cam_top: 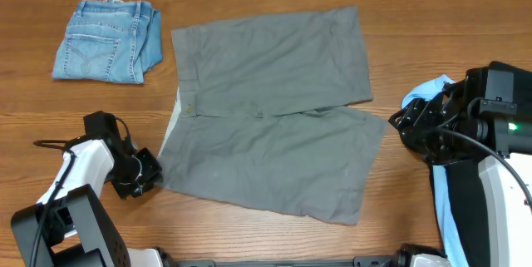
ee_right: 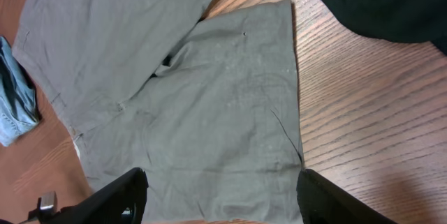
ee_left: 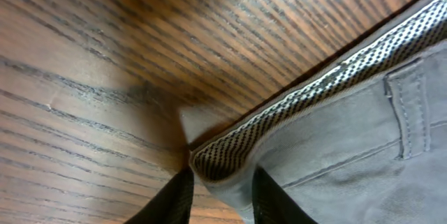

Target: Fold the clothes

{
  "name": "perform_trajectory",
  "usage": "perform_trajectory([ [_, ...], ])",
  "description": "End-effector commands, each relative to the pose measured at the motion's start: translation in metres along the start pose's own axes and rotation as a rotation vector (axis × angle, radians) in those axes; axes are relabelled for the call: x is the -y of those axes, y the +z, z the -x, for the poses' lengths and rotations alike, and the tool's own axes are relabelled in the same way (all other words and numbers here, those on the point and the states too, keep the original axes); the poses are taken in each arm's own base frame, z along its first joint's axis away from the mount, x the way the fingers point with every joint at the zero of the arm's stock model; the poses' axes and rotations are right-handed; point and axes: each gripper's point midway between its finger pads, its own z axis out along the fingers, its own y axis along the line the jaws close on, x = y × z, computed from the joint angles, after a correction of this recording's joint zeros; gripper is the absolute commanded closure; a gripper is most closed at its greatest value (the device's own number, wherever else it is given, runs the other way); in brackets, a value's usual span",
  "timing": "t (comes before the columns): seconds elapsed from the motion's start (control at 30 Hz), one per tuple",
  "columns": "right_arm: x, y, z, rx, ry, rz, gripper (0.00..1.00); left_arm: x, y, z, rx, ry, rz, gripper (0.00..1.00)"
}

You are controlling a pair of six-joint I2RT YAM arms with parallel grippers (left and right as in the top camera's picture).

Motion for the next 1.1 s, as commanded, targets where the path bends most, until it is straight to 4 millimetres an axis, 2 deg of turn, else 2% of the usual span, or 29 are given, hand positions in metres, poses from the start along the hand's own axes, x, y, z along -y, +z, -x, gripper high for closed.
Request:
perform_trajectory([
  [0.0,0.003,-0.002,0.003,0.014,0.004,-0.026,0.27,-0.010,0.009,-0.001,0.005,-0.020,0.042,0.67],
  [0.03,0.006,-0.002,0.002,0.014,0.006,-0.037,0.26,-0.011,0.009,0.000,0.009,-0.020,0.046,0.68],
  [0.27,0.017,0.003,-0.010,-0.057,0.036,-0.089,0.26,-0.010,0.009,0.002,0.016,-0.016,0.043,0.96],
  [0.37,0.024,0.010,-0.018,-0.107,0.060,-0.115,0.26,-0.010,0.009,0.001,0.015,-0.016,0.043,0.96],
  [0.5,0.041,0.031,-0.035,-0.175,0.142,-0.158,0.26,-0.011,0.009,0.000,0.012,-0.017,0.044,0.96],
  [0.63,0.060,0.055,-0.072,-0.306,0.209,-0.169,0.31,-0.011,0.009,-0.001,0.006,-0.017,0.045,0.96],
  [0.73,0.068,0.068,-0.099,-0.399,0.226,-0.152,0.38,-0.011,0.009,-0.002,0.004,-0.018,0.046,0.96],
  [0.83,0.066,0.079,-0.122,-0.477,0.238,-0.110,0.42,-0.011,0.009,-0.001,0.004,-0.017,0.046,0.96],
  [0.93,0.064,0.087,-0.145,-0.549,0.216,-0.089,0.52,-0.011,0.009,-0.001,0.006,-0.017,0.046,0.96],
  [1.0,0.065,0.092,-0.163,-0.592,0.194,-0.108,0.53,-0.011,0.009,-0.001,0.006,-0.018,0.046,0.95],
  [1.07,0.068,0.098,-0.174,-0.608,0.207,-0.144,0.59,-0.011,0.009,-0.001,0.006,-0.018,0.046,0.95],
])
